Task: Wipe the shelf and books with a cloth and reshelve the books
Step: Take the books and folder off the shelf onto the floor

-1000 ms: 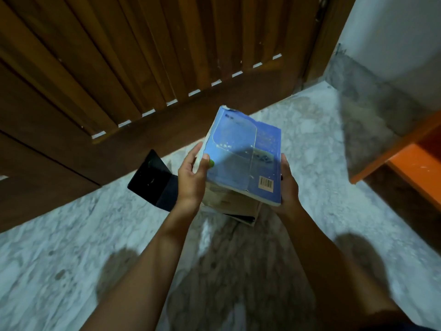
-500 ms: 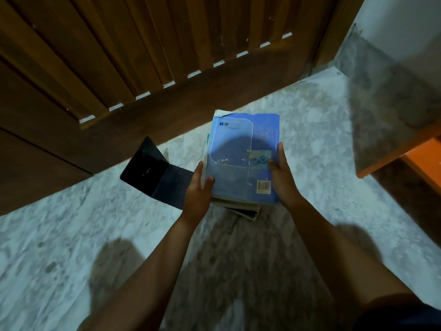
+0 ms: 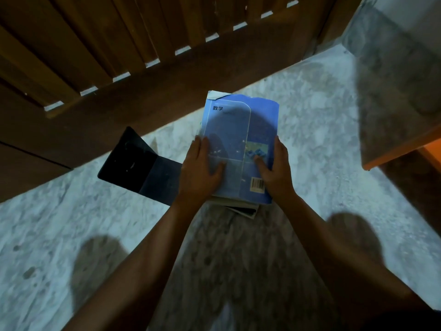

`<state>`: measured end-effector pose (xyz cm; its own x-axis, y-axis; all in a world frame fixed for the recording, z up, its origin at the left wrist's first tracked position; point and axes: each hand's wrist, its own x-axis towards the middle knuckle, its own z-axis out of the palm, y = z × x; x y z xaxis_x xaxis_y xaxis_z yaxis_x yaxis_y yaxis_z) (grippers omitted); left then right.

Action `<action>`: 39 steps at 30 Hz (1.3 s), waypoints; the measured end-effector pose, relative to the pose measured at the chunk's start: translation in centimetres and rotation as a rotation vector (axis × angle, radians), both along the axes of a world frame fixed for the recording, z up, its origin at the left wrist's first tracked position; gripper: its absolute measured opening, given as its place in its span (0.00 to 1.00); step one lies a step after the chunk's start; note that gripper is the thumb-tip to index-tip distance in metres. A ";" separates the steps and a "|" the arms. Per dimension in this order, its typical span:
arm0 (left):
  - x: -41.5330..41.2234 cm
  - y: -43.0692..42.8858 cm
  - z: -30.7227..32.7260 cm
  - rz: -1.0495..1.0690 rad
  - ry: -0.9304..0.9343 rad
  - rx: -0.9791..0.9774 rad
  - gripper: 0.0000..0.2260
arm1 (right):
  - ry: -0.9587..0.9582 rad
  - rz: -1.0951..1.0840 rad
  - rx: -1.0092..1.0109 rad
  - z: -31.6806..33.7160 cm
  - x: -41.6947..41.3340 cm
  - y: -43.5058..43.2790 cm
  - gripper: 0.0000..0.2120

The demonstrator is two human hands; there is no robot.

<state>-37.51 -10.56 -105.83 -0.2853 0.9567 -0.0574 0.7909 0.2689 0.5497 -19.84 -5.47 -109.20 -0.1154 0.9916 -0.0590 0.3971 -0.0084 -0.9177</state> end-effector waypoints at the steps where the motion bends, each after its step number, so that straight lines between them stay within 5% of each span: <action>1: 0.1 0.5 -0.1 -0.006 0.012 -0.001 0.32 | 0.012 -0.008 0.018 -0.1 -0.1 0.3 0.30; 8: -0.1 1.2 -0.2 -0.001 0.050 -0.079 0.31 | -0.069 -0.015 -0.019 0.4 -0.7 0.5 0.32; 15: -0.8 1.1 7.7 -0.061 -0.084 -0.260 0.24 | -0.348 0.145 -0.289 9.0 -0.3 1.5 0.18; 22: -0.5 2.2 25.3 -0.197 0.027 -0.355 0.24 | -0.441 0.321 -0.298 27.9 -0.5 1.8 0.26; 27: 1.5 5.1 42.4 -0.257 0.011 -0.267 0.27 | -0.486 0.381 -0.256 45.7 0.8 3.8 0.23; 31: 4.5 7.7 54.1 -0.301 0.040 -0.180 0.22 | -0.443 0.343 -0.181 58.4 3.3 5.2 0.26; 37: 10.1 9.8 67.8 -0.422 0.027 -0.010 0.12 | -0.538 0.189 -0.039 74.6 9.1 5.5 0.17; 39: 11.8 10.4 71.4 -0.474 0.065 0.077 0.16 | -0.585 0.132 -0.036 77.9 11.2 4.7 0.19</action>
<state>-25.73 -0.20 -34.38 0.1820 0.9830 0.0225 0.8496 -0.1687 0.4997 -8.63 -0.81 -31.28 -0.1760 0.9673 -0.1828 0.8359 0.0488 -0.5467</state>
